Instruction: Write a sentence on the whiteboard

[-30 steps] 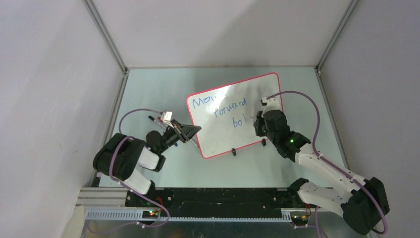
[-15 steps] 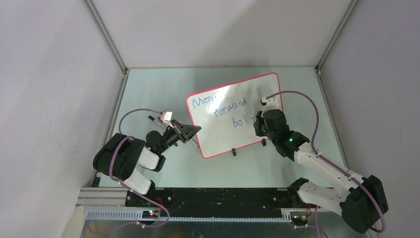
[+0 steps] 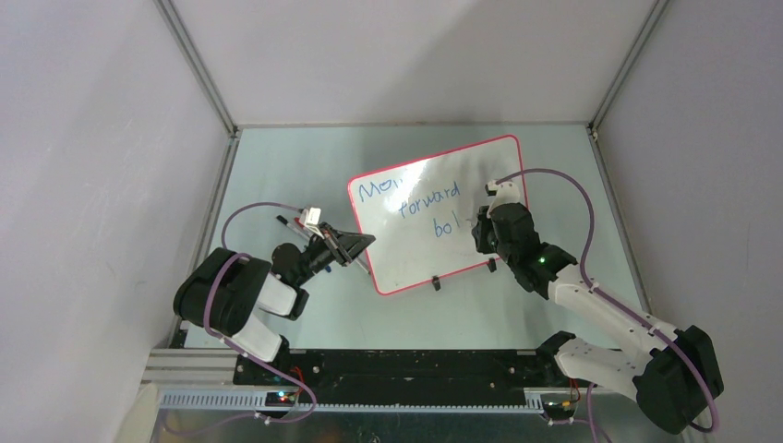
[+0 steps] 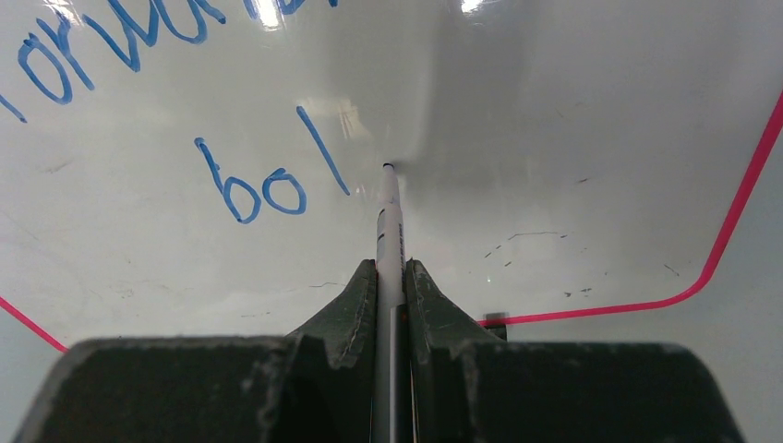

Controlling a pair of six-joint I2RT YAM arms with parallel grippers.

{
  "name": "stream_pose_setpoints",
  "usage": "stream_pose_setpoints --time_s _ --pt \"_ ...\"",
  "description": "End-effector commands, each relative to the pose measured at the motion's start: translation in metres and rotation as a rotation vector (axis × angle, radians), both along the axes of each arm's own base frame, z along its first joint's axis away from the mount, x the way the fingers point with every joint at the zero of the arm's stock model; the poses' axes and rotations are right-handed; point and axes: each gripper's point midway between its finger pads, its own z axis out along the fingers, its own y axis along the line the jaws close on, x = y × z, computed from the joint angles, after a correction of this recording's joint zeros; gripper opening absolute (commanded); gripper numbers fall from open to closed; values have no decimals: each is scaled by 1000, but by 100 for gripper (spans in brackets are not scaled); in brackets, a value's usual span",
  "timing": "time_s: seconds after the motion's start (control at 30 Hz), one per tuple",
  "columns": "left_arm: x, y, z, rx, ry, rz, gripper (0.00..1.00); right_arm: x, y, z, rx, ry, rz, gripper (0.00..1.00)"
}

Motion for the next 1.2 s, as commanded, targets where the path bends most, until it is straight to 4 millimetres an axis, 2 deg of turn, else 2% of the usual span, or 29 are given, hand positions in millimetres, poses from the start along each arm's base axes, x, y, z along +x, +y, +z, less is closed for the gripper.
stream_pose_setpoints --time_s 0.0,0.43,0.77,1.17 --pt "7 1 5 28 -70 31 0 11 9 24 47 -62 8 0" --pt "7 2 4 28 -68 31 0 12 8 28 52 -75 3 0" --pt "8 1 4 28 -69 31 0 17 8 23 29 -49 -15 0" --pt "8 2 5 28 -72 31 0 12 15 19 38 -26 35 0"
